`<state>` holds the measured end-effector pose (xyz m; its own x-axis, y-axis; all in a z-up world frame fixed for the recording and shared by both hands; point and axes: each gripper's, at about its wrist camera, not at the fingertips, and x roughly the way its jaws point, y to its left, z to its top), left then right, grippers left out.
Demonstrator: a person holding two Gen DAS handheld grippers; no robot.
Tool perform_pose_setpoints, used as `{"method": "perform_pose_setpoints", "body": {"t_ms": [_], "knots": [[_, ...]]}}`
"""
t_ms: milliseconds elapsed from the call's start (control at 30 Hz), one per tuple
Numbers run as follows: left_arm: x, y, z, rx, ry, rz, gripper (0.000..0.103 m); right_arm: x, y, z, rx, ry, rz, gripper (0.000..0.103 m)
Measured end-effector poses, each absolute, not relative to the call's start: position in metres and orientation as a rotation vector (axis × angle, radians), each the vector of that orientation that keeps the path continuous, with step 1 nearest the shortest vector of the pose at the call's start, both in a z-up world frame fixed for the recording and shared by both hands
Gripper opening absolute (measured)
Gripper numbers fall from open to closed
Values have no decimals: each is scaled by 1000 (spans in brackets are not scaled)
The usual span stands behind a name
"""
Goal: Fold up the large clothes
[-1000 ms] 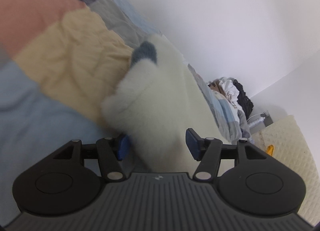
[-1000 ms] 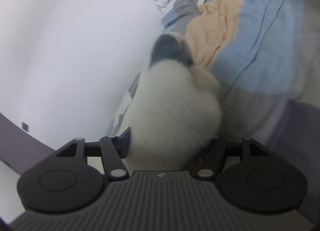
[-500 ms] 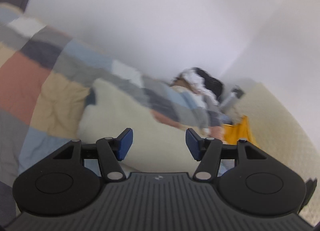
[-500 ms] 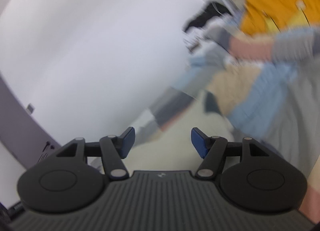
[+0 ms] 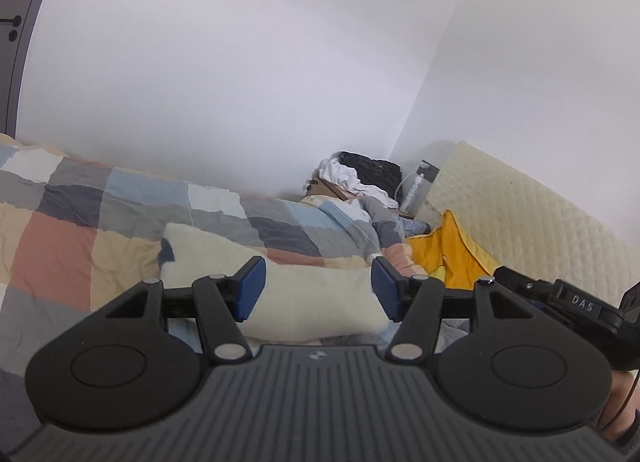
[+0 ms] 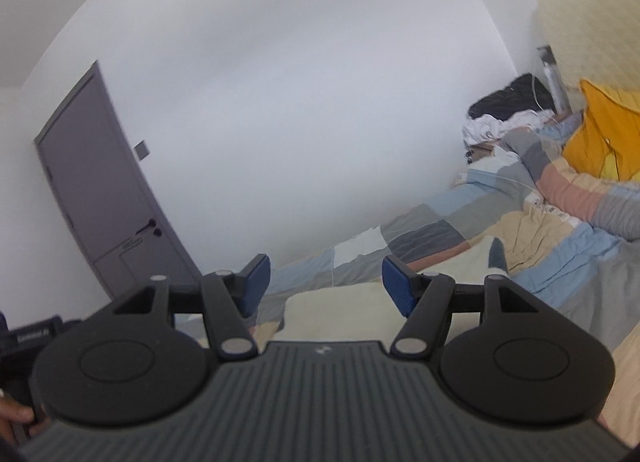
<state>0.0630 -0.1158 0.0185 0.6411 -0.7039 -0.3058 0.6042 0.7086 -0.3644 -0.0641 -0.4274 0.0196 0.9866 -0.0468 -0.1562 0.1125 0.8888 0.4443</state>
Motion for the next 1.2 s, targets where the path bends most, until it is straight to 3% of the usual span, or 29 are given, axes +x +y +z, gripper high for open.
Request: {"method": "perform_pose_setpoints", "body": {"t_ms": [300,1200], "knots": [[0,-110,22,-61,328,-690,64,-108,-382,17,385,148,-119,66],[-14,-102,-59,-7,422,-618,64,-132,-318,-36,111,264,-237,65]]}}
